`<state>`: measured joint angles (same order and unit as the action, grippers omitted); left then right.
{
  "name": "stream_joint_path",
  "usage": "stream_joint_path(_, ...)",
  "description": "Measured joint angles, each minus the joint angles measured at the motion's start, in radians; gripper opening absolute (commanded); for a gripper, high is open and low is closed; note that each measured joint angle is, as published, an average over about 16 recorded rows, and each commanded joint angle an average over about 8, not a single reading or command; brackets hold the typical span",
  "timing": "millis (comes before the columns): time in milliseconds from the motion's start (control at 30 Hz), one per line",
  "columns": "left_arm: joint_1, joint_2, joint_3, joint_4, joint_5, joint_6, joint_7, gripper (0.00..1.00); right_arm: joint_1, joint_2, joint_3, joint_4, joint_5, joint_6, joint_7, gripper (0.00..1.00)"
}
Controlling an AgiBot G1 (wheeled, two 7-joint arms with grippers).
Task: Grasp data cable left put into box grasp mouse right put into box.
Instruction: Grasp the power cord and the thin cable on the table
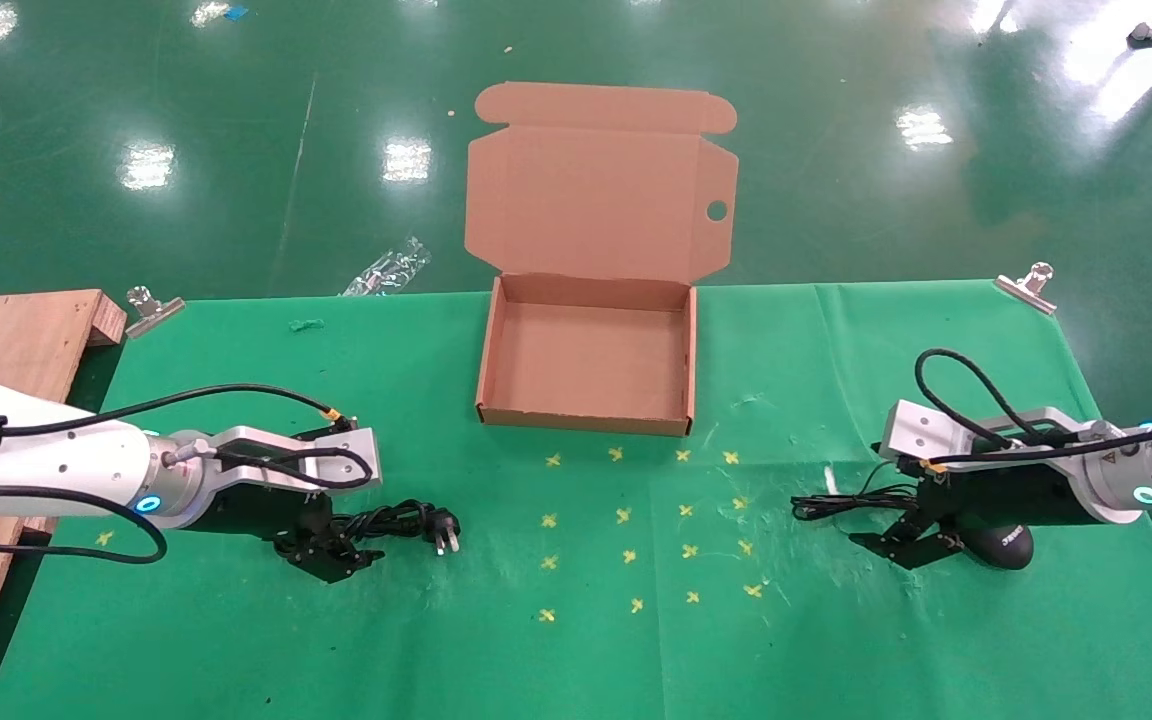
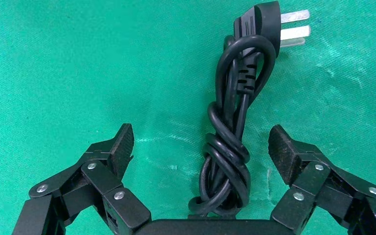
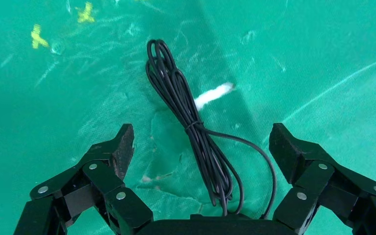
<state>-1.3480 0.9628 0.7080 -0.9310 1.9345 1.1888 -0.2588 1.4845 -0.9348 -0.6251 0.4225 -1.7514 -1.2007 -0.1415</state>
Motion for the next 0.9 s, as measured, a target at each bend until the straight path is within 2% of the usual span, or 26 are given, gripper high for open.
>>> stream_joint_path(233,0.000,0.000,0.000,0.000,0.000,0.000,0.000,0.99,0.023,-0.025,-0.006,-0.090,-0.014,0.031,-0.046,1.00)
stream_joint_path(267,0.000,0.000,0.000,0.000,0.000,0.000,0.000,0.88,0.025,-0.027,-0.007,-0.097,-0.016,0.034,-0.049,0.96)
stream_joint_path(500,0.000,0.000,0.000,0.000,0.000,0.000,0.000,0.02,0.032,-0.033,-0.010,-0.118,-0.023,0.045,-0.058,0.09)
stream_joint_path(533,0.000,0.000,0.000,0.000,0.000,0.000,0.000,0.00,0.032,-0.033,-0.010,-0.117,-0.023,0.045,-0.058,0.00)
stream_joint_path(900,0.000,0.000,0.000,0.000,0.000,0.000,0.000,0.00,0.027,-0.028,-0.007,-0.103,-0.016,0.039,-0.053,0.00)
